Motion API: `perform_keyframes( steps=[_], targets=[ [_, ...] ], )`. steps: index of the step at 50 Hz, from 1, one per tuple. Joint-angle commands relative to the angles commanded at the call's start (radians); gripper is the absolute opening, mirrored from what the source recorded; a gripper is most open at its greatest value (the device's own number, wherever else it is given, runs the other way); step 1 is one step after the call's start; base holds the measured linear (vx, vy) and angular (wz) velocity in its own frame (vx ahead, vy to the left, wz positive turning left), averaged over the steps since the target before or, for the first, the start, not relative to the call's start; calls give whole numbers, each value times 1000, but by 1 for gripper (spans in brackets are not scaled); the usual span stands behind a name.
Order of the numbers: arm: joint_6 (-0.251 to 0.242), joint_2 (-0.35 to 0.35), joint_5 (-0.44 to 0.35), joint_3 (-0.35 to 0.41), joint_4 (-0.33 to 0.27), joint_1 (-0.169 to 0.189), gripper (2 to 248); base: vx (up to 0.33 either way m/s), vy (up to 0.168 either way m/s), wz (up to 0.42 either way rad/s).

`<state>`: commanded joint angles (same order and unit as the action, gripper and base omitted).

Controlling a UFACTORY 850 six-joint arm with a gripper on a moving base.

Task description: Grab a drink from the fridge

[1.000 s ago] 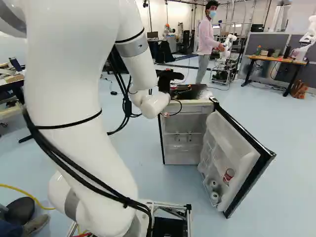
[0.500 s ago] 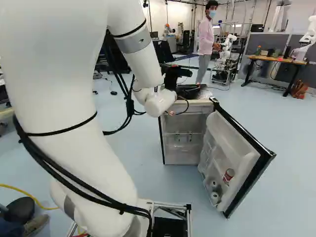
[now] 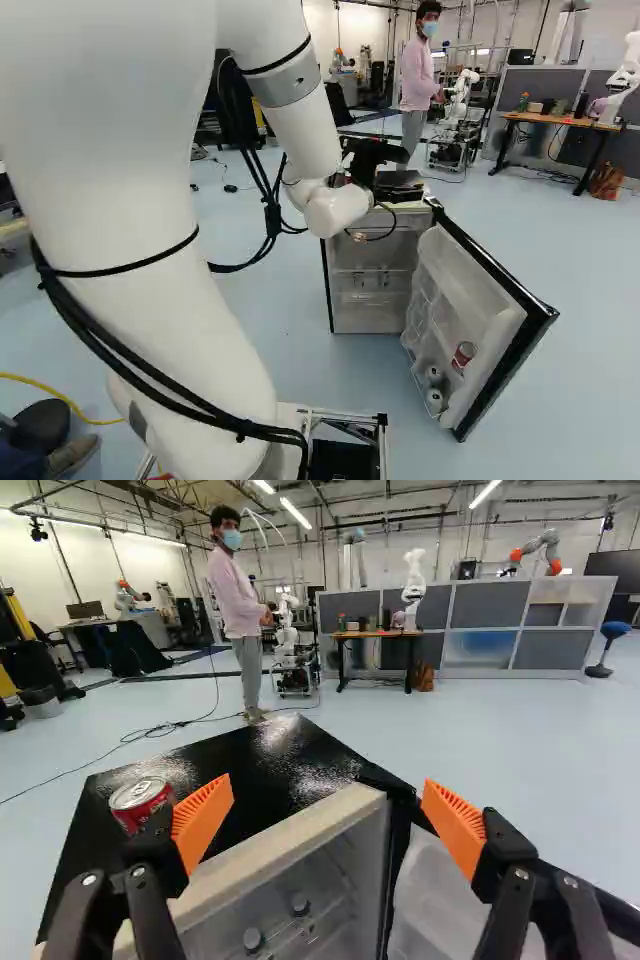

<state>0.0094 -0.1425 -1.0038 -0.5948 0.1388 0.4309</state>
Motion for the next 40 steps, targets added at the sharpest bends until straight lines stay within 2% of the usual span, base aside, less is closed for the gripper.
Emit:
perform_keyframes(
  steps=[40],
  targets=[
    [0,-39,108,-43,74,132,247,0,0,0]
  ],
)
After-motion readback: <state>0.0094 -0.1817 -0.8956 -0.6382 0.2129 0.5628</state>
